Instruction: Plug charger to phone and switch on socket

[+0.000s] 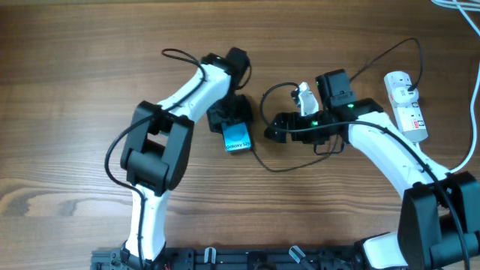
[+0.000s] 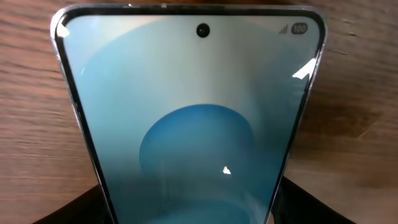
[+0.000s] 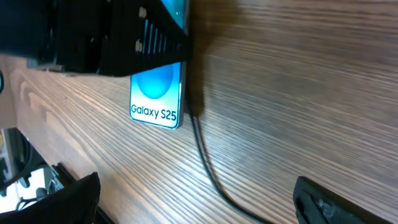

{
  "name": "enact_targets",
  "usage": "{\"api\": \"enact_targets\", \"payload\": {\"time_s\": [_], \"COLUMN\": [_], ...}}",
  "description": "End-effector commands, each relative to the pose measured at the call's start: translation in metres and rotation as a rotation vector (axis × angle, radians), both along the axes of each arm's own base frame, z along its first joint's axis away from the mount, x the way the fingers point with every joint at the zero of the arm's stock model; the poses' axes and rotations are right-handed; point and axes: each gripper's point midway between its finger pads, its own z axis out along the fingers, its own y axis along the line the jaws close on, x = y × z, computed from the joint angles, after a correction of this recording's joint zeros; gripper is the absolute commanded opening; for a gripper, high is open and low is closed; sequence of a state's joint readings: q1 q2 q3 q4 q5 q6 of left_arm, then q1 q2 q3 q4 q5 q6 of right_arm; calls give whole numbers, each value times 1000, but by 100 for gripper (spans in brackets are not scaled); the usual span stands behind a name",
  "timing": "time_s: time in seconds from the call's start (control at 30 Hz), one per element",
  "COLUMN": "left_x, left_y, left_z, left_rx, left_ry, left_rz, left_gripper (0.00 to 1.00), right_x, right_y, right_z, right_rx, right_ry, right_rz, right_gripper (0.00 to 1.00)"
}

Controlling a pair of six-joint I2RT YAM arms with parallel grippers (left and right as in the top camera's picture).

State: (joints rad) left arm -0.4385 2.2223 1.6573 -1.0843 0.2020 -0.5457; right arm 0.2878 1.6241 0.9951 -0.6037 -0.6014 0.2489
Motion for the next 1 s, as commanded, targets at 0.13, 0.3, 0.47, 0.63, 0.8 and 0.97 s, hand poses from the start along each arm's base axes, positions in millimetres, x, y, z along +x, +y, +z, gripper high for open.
{"api": "enact_targets", "payload": {"time_s": [0.13, 0.3, 0.47, 0.63, 0.8, 0.97], "left_x": [-9, -10, -12, -15, -15, -17], "left_y": [4, -1, -5, -11, -20, -21], "left_z": [-11, -9, -8, -5, 9, 23], "left_rx": [-190, -231, -248, -260, -270, -277], "left_ry": [119, 119, 120, 115, 81, 62], "left_rz": [-38, -65, -84, -115, -143, -152], "left_gripper": [72, 72, 73, 73, 73, 75], "right_x": [-5, -10, -20, -10, 5, 5], "right_y": [23, 44, 72, 94, 101, 101], "right_z": [-5, -28, -53, -50, -35, -35], "right_rx": [75, 236, 302, 369, 431, 437], "right_ry": [23, 46, 57, 38, 33, 66], "right_rz": [-15, -33, 57, 37, -27, -54], "right_gripper": [100, 100, 100, 93, 81, 56]}}
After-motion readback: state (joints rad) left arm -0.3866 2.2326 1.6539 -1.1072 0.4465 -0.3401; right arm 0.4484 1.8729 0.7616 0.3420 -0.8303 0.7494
